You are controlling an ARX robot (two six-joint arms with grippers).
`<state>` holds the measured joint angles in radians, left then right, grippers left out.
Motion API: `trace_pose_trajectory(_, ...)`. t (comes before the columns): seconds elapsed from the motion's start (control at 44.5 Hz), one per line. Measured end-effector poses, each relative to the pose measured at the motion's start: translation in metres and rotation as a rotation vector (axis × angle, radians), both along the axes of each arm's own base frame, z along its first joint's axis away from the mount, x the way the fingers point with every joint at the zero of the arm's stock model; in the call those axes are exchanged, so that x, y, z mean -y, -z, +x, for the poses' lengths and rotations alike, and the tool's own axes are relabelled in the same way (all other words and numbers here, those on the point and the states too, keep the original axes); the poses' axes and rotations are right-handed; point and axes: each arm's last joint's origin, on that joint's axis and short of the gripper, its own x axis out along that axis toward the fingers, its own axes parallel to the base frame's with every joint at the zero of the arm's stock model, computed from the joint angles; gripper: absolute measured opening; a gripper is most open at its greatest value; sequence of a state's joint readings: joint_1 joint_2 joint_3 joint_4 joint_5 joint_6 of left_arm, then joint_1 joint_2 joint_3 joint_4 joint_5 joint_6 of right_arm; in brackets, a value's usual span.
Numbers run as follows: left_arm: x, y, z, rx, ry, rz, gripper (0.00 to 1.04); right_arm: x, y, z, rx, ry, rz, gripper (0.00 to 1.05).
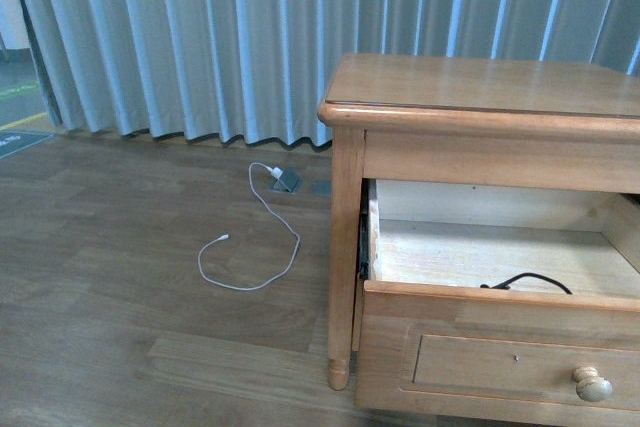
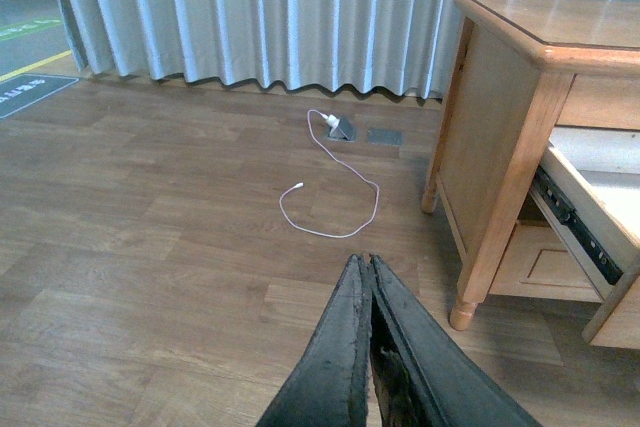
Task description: Put charger into drawer
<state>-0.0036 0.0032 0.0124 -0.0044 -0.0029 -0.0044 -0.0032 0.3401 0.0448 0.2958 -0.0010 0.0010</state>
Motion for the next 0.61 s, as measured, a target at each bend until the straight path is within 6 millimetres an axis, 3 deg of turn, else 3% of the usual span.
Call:
trace_pose_trajectory(0.09,0.000,0.000,0.000,0.000,0.000,0.000,0.07,0.000,0.000,0.000,0.000,0.000,0.000,0.96)
trace_pose_trajectory(0.202,0.000,0.000,0.000,0.000,0.000,0.000,0.25,0.000,0.000,0.000,-0.001,-0.004,-0.001,0.96)
trace_pose_trajectory(0.36,0.000,0.000,0.000,0.000,0.000,0.000,0.52,-0.001,0.006,0.006,-0.177,-0.172,0.002,0.96)
trace_pose_trajectory(0.607,0.000,0.000,0.000,0.000,0.000,0.000,0.91,-0.002,0.003,0.041,-0.397,-0.228,0.010,0.96)
